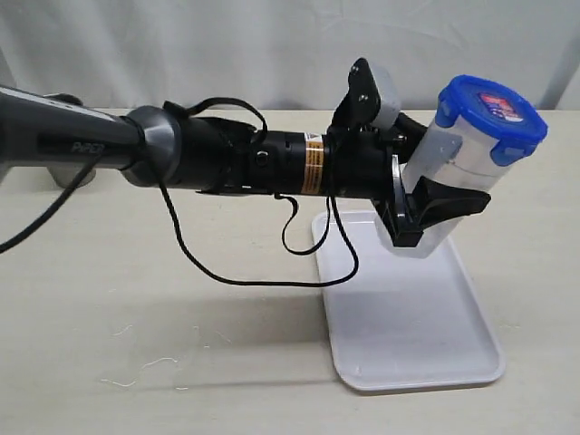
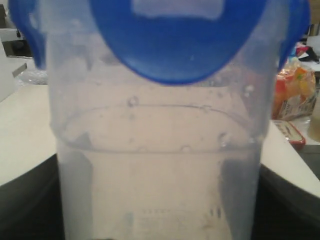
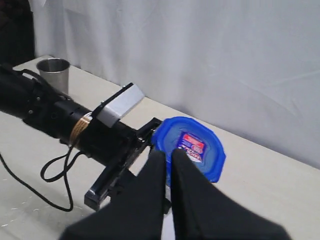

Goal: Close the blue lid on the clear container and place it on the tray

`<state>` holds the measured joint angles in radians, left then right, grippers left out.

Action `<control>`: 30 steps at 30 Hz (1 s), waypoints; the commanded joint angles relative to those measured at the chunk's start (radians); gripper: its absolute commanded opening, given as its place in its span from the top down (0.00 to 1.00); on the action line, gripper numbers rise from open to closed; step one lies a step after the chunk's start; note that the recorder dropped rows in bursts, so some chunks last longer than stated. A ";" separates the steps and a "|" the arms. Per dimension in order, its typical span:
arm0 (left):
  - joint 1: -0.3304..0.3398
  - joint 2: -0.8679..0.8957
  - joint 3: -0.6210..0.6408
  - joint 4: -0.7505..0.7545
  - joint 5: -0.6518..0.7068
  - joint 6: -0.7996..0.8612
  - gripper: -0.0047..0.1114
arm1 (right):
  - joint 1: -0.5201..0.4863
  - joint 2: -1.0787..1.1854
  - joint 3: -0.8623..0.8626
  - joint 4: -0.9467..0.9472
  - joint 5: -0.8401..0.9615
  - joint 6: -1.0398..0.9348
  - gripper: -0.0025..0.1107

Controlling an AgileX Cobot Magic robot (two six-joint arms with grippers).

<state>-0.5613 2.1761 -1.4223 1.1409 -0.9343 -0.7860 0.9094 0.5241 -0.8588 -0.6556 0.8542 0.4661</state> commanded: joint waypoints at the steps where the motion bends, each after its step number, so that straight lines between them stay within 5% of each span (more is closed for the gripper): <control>1: 0.014 0.078 -0.007 -0.088 -0.124 0.027 0.96 | -0.004 -0.002 0.102 -0.189 0.004 0.221 0.94; 8: 0.016 0.176 -0.009 -0.159 -0.248 0.135 0.96 | -0.004 0.062 0.149 -0.214 -0.012 0.253 0.94; 18: 0.043 0.205 -0.009 -0.144 -0.245 0.163 0.96 | -0.013 0.382 0.106 -0.212 -0.012 0.253 0.94; 22: 0.067 0.205 -0.009 -0.069 -0.219 0.161 0.96 | -0.147 0.511 0.093 -0.140 -0.070 0.246 0.94; 30: 0.088 0.205 -0.009 0.022 -0.227 0.135 0.96 | -0.434 0.611 -0.020 0.364 -0.257 -0.195 0.94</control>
<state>-0.4736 2.3880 -1.4247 1.1567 -1.1334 -0.6391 0.5512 1.1116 -0.8455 -0.4491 0.6424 0.4267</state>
